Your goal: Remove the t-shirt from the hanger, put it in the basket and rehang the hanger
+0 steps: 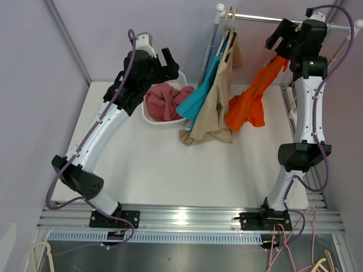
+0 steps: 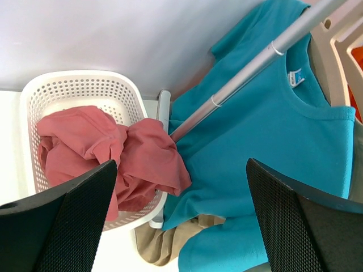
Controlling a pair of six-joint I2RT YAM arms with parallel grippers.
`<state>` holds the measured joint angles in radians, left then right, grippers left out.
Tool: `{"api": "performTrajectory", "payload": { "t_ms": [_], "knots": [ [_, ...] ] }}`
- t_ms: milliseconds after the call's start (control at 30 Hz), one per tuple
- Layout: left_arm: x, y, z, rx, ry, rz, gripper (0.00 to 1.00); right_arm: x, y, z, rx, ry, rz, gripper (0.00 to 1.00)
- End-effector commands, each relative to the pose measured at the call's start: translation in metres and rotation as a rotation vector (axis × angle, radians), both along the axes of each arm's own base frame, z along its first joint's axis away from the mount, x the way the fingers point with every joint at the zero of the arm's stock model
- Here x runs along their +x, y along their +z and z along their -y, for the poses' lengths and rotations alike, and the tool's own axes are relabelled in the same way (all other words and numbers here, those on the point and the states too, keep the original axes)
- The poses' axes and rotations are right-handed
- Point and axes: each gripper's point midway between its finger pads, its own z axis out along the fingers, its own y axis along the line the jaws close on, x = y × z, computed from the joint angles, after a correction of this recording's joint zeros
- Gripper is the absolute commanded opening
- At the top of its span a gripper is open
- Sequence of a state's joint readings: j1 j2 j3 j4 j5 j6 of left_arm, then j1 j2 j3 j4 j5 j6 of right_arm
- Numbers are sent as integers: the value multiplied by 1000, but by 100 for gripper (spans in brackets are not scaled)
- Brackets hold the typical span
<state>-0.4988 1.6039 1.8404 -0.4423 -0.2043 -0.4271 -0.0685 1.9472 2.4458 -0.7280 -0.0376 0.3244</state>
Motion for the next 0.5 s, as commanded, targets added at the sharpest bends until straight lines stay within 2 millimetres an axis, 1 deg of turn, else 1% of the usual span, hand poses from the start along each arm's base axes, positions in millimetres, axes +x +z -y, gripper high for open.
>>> {"api": "performTrajectory", "payload": {
  "t_ms": [0,67,100,133,167,200,233,300,333,400,433,467],
  "knots": [
    [-10,30,-3,-10,2,93,100,6,29,5,-27,-73,96,91],
    [-9,28,-4,0,5,93,100,11,28,7,-58,-100,97,89],
    [-9,28,-5,0,7,95,100,16,22,8,-78,-127,89,88],
    [-9,25,-4,4,3,91,100,17,22,9,-99,-144,89,87],
    [-10,25,-3,3,-3,94,100,18,21,12,-121,-166,88,87],
    [-10,27,-3,-1,-4,100,100,20,20,6,-160,-186,85,87],
    [-9,21,-3,5,-5,93,99,20,20,7,-177,-200,86,87],
    [-10,23,-1,-1,-12,105,99,22,18,10,-197,-219,81,86],
    [-8,18,-1,5,-11,99,99,24,15,12,-202,-231,76,83],
    [-8,18,-1,11,-14,100,99,26,13,15,-209,-244,74,79],
    [-8,17,-1,15,-13,101,99,28,11,17,-215,-254,69,75],
    [-7,14,-1,20,-12,95,100,29,12,17,-215,-259,76,60]
  ]
}}
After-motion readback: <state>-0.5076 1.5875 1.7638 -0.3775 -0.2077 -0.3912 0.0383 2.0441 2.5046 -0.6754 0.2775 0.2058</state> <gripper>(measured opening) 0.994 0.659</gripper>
